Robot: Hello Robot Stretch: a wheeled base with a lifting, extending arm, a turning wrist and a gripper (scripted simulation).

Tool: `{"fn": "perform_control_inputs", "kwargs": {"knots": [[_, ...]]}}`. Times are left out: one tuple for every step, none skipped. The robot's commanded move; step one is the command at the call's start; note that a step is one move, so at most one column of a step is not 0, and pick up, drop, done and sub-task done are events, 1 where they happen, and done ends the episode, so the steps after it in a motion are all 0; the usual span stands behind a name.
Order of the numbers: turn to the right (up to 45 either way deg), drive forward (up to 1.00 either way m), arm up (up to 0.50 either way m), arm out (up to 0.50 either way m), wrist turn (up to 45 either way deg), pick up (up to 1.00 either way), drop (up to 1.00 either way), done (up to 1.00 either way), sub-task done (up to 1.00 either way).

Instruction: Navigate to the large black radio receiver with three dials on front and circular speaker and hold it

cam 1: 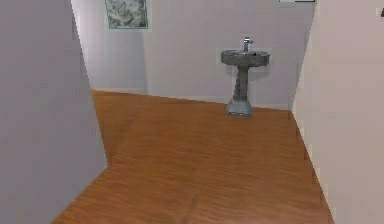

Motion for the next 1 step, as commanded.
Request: {"fn": "perform_control_inputs", "kwargs": {"knots": [[6.0,0.0,0.0,0.0,0.0,0.0,0.0,0.0,0.0]]}}
